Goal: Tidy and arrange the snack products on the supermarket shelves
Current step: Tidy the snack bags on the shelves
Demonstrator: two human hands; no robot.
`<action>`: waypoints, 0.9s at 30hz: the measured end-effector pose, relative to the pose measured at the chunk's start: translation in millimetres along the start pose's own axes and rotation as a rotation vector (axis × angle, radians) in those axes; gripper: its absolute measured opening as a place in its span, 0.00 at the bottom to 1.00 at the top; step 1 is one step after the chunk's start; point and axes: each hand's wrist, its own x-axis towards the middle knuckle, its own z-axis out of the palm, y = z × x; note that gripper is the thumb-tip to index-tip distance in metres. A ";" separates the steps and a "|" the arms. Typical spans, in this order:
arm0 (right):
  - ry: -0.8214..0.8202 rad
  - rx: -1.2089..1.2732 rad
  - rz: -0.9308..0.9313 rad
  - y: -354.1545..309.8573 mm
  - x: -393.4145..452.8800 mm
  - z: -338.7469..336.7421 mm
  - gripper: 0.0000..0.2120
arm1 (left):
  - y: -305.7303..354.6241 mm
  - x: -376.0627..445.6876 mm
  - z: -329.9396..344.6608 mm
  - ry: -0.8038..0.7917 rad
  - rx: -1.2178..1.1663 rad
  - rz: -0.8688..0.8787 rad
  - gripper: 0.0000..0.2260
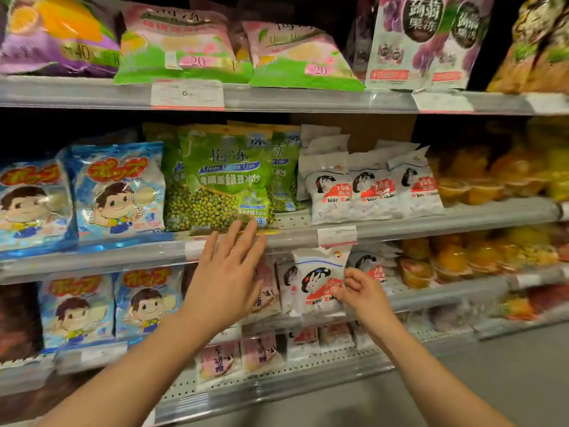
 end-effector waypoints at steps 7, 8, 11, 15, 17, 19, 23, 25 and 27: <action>0.118 -0.131 0.096 41.3 21.5 -58.8 0.07 | 11.5 2.1 28.6 -0.090 0.066 -0.059 0.40; 0.135 -0.148 0.107 44.5 28.6 -62.9 0.06 | 12.5 2.4 29.4 -0.089 0.073 -0.061 0.40; 0.165 -0.184 0.099 47.7 50.1 -65.5 0.08 | 17.4 3.6 31.3 -0.094 0.083 -0.083 0.41; 0.138 -0.221 0.075 48.4 77.2 -60.2 0.14 | 19.3 5.6 30.6 -0.111 0.090 -0.089 0.41; 0.105 -0.259 0.089 55.4 87.1 -56.2 0.17 | 19.7 4.9 30.4 -0.117 0.101 -0.094 0.42; 0.074 -0.294 0.122 66.1 93.8 -54.4 0.19 | 20.2 4.2 31.7 -0.107 0.103 -0.100 0.41; 0.072 -0.286 0.163 78.4 96.0 -56.9 0.18 | 22.7 5.4 34.3 -0.080 0.101 -0.110 0.41; 0.064 -0.303 0.157 82.1 99.6 -57.6 0.18 | 23.9 5.8 35.4 -0.067 0.101 -0.116 0.41; 0.054 -0.349 0.142 79.7 103.1 -55.4 0.18 | 24.8 5.8 37.0 -0.055 0.104 -0.119 0.41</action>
